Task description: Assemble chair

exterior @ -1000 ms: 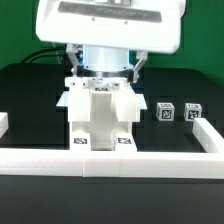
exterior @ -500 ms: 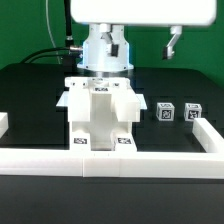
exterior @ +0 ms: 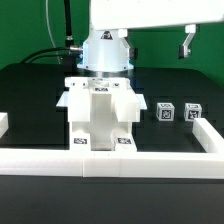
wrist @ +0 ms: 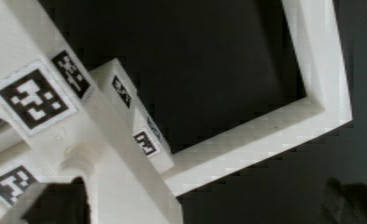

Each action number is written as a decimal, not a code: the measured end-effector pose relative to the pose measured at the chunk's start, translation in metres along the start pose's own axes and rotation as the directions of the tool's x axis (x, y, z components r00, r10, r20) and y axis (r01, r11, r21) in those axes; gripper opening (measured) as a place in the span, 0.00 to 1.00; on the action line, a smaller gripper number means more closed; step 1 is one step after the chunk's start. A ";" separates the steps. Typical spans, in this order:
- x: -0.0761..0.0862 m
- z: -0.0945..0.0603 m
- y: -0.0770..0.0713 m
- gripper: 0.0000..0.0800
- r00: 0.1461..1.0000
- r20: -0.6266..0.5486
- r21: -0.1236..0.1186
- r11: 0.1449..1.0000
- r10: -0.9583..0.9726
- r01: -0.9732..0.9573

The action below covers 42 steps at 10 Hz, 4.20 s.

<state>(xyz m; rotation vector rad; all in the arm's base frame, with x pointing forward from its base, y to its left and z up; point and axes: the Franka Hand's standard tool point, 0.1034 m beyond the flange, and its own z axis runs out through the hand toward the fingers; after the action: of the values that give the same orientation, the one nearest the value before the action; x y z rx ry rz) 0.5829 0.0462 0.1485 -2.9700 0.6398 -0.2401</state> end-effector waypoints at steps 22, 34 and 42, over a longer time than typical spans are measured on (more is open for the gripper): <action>-0.142 0.064 -0.053 0.81 0.967 0.200 -0.044 0.985 -0.157 0.169; -0.178 0.103 -0.056 0.81 0.971 0.179 -0.077 0.982 -0.159 0.174; -0.183 0.113 -0.047 0.81 0.972 0.175 -0.091 0.980 -0.159 0.176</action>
Offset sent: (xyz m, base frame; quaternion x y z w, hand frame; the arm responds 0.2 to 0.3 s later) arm -0.0439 0.0796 -0.0115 -0.0021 -0.0145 0.1130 0.9935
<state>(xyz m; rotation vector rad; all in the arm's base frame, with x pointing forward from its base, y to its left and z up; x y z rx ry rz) 0.4566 0.1715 0.0192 -3.1049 0.3943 0.0331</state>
